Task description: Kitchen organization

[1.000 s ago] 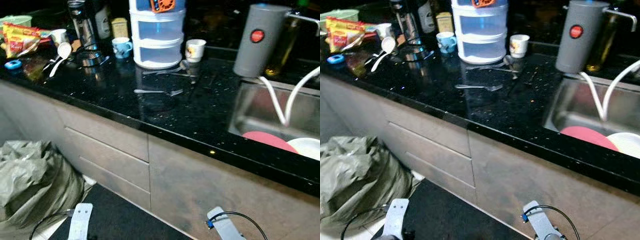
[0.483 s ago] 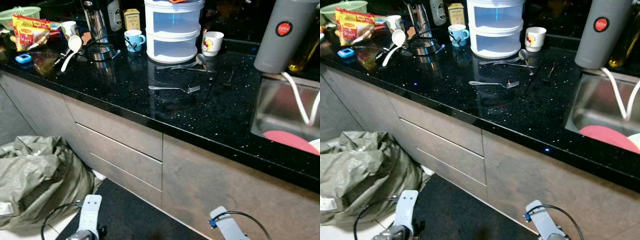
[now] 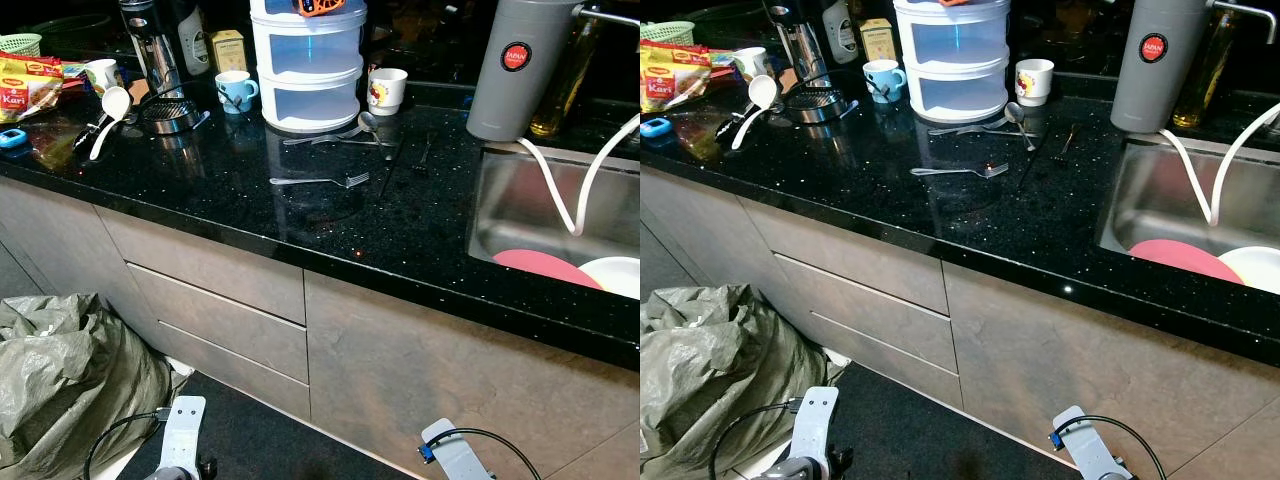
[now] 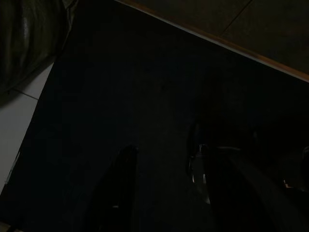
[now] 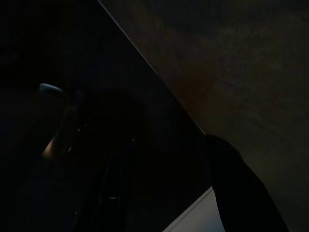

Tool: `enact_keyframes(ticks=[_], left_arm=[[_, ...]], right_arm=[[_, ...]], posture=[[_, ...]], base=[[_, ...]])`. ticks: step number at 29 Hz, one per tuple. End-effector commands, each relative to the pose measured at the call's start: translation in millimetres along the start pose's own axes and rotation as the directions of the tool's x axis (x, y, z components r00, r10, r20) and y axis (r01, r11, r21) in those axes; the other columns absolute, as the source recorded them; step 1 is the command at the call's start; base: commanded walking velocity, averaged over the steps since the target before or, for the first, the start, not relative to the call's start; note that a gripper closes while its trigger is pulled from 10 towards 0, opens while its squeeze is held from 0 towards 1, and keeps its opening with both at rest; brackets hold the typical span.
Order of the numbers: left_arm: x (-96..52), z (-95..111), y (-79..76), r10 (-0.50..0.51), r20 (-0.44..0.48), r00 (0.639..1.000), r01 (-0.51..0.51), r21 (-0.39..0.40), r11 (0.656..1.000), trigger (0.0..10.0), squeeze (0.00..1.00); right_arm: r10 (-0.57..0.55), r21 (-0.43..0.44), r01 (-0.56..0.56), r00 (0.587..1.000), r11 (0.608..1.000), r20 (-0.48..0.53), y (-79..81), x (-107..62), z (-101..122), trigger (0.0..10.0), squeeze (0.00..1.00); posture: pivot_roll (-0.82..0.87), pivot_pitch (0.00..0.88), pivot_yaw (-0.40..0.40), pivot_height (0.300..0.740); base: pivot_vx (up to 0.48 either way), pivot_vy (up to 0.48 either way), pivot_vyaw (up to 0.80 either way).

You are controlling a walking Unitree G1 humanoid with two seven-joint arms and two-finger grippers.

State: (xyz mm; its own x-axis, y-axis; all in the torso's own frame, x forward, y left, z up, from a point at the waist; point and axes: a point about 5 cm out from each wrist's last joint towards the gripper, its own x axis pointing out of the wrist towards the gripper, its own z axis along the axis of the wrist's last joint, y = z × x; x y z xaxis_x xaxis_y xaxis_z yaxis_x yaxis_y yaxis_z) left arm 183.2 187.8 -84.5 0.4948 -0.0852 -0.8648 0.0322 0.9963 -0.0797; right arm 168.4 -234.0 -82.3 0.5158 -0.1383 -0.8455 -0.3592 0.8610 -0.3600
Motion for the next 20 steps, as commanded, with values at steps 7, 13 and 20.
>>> enact_keyframes(ticks=[7, 13, 20], left_arm=[[-1.0, -13.7, -0.7, 0.005, -0.039, 0.999, -0.005, 0.009, 1.000, 10.0, 0.00], [-0.5, -25.0, -9.6, 0.000, -0.064, 0.998, 0.000, 0.008, 1.000, 10.0, 0.00], [1.8, -25.4, -22.6, -0.014, -0.067, 0.998, 0.015, 0.006, 1.000, 10.0, 0.00]], right_arm=[[0.009, -0.018, -0.010, 1.000, 1.000, -0.023, 0.9, -0.1, -2.7, 10.0, 0.00], [0.007, -0.034, -0.008, 1.000, 0.999, -0.023, -2.2, -0.5, -4.3, 10.0, 0.00], [0.012, -0.058, -0.013, 1.000, 0.998, -0.027, -2.7, -0.8, -5.7, 10.0, 0.00]], posture=[[-0.07, 0.000, 0.043, 0.740], [-0.11, 0.000, 0.018, 0.740], [-0.10, 0.000, 0.017, 0.740]], base=[[0.000, 0.000, -0.69], [0.000, 0.000, -0.13], [0.000, 0.000, 0.00]])
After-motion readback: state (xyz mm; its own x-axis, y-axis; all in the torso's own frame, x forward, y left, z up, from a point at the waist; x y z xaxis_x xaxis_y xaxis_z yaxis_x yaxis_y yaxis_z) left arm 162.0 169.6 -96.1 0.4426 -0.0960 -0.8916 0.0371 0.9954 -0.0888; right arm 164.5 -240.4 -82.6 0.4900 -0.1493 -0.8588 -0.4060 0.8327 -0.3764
